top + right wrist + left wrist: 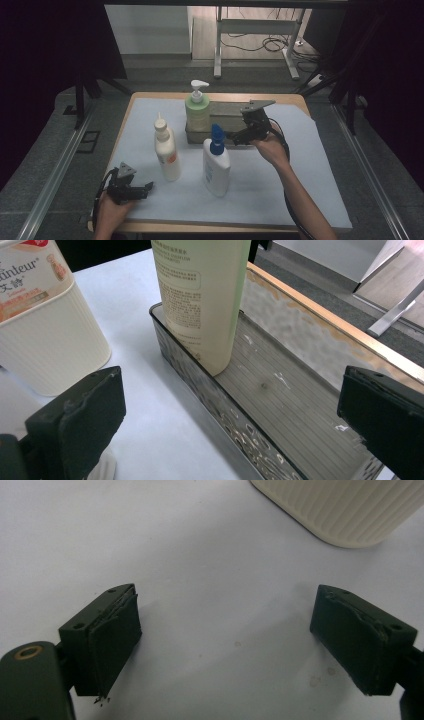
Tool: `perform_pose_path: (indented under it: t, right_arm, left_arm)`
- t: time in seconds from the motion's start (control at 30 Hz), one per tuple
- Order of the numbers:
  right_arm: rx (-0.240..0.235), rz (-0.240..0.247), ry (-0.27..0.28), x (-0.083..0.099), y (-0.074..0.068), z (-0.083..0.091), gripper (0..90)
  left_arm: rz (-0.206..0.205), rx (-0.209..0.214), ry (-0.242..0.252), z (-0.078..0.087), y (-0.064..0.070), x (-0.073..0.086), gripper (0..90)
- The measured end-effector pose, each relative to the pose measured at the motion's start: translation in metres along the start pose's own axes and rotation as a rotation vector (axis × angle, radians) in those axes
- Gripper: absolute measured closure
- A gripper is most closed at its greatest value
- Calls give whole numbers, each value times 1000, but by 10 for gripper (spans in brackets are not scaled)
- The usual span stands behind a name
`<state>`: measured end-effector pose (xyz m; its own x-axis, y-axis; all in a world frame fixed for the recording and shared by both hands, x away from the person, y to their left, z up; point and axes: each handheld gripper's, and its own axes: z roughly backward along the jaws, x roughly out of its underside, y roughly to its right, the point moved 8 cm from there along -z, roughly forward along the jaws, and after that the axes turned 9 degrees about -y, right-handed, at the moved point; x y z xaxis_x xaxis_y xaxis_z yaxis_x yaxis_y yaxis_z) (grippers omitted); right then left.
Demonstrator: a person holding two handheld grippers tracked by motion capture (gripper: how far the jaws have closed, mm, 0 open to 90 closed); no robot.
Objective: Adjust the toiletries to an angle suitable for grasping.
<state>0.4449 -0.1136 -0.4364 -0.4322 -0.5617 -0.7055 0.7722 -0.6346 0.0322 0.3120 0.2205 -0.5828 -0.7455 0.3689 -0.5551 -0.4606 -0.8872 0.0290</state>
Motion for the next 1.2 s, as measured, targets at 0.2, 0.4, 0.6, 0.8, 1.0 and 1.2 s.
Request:
perform_pose_path:
  t: [0.2,0.4,0.6,0.8,1.0,1.2]
  right_arm:
    - [-9,9,15,9,-2,7,0]
    - [-6,14,21,18,-6,15,0]
    - [12,15,14,31,-7,24,0]
    - [29,6,5,45,-5,31,0]
    - [49,-4,-9,60,-4,36,0]
    - [57,-22,-6,71,-2,44,0]
  left_arm:
    - [0,0,0,0,0,0,124]
    - [0,0,0,0,0,0,124]
    - [0,0,0,0,0,0,124]
    - [0,-1,0,0,0,0,124]
    - [0,0,0,0,0,0,124]
    - [0,-1,1,0,0,0,124]
